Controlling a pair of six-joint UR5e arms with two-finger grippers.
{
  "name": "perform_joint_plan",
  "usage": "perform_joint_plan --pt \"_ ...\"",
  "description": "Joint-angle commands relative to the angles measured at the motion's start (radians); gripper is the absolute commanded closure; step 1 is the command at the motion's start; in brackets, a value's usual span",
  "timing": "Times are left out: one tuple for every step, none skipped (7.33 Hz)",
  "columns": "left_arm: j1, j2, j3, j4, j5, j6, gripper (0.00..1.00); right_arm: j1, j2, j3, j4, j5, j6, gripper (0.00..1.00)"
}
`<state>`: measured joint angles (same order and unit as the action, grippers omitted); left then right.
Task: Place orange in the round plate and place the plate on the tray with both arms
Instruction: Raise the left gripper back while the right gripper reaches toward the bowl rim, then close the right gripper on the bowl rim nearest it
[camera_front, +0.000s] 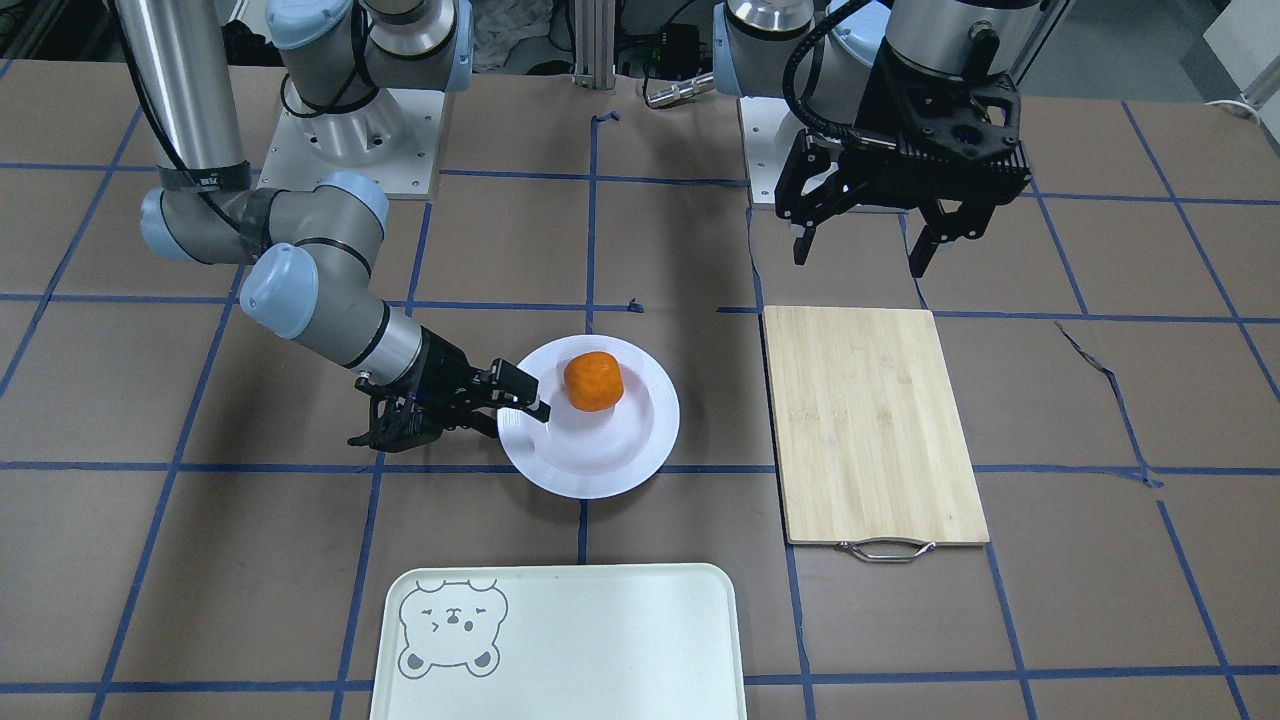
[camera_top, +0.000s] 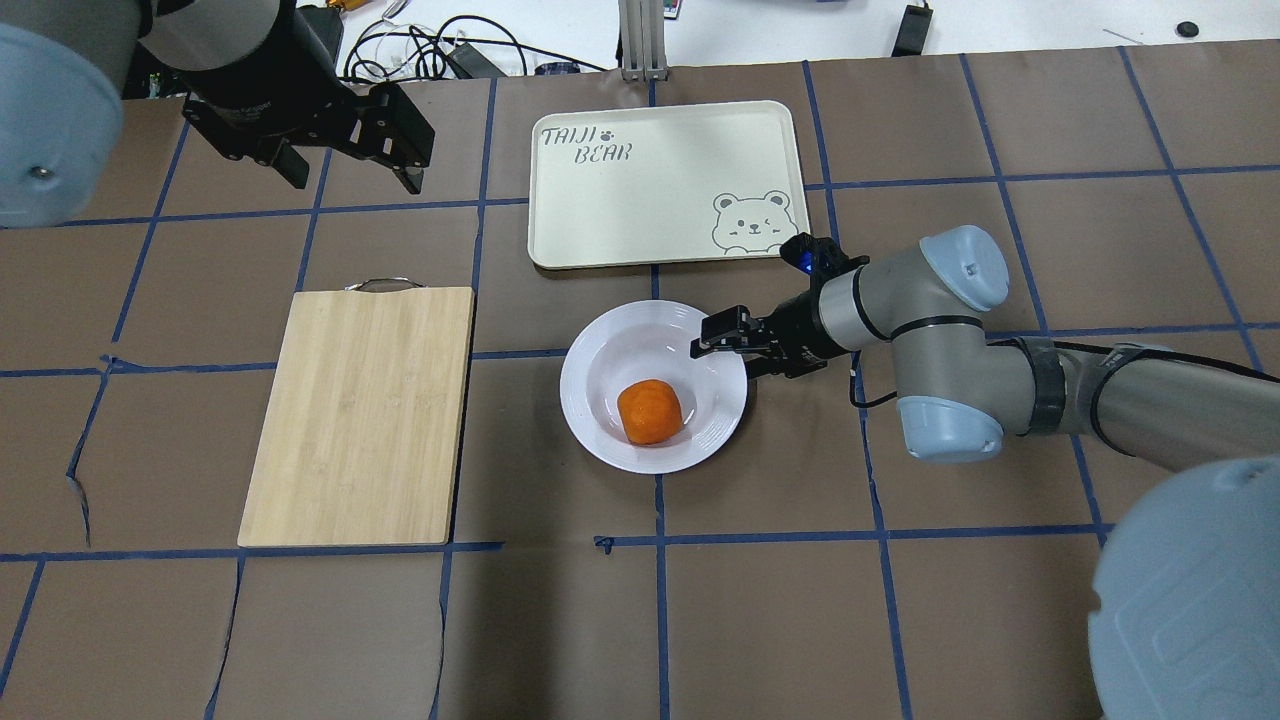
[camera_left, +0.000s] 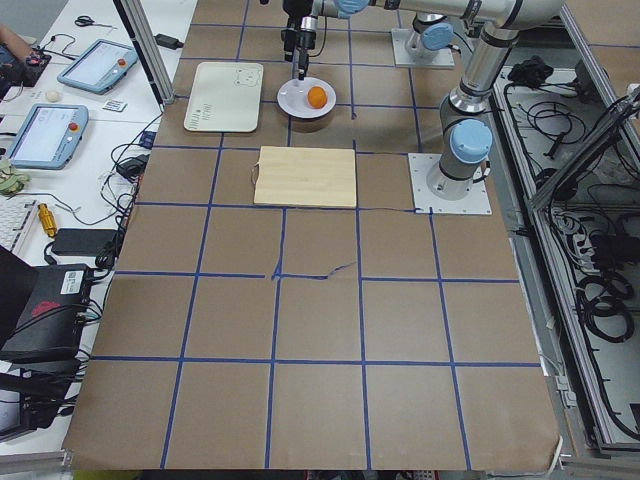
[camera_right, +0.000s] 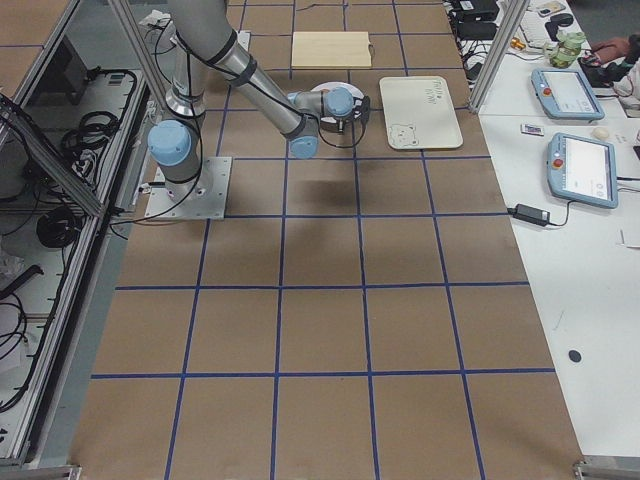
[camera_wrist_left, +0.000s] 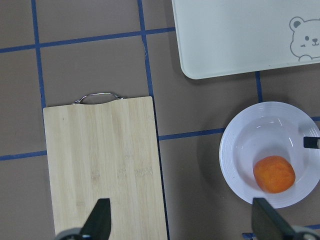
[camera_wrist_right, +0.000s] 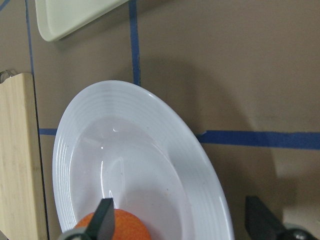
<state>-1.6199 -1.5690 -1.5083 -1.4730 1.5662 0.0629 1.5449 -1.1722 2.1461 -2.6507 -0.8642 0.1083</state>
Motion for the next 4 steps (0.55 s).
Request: perform_joint_plan --pt "0.000 0.000 0.000 0.000 0.000 0.000 0.00 0.003 0.002 0.018 0.002 -0.002 0.010 0.09" --pt "0.002 0.000 0.000 0.000 0.000 0.000 0.00 0.004 0.000 0.023 0.002 0.002 0.011 0.09" --pt "0.005 0.000 0.000 0.002 0.000 0.000 0.00 0.021 0.000 0.023 0.002 0.001 0.013 0.09" --pt "0.005 0.000 0.000 0.002 0.000 0.000 0.00 0.035 0.000 0.023 0.000 -0.001 0.027 0.11"
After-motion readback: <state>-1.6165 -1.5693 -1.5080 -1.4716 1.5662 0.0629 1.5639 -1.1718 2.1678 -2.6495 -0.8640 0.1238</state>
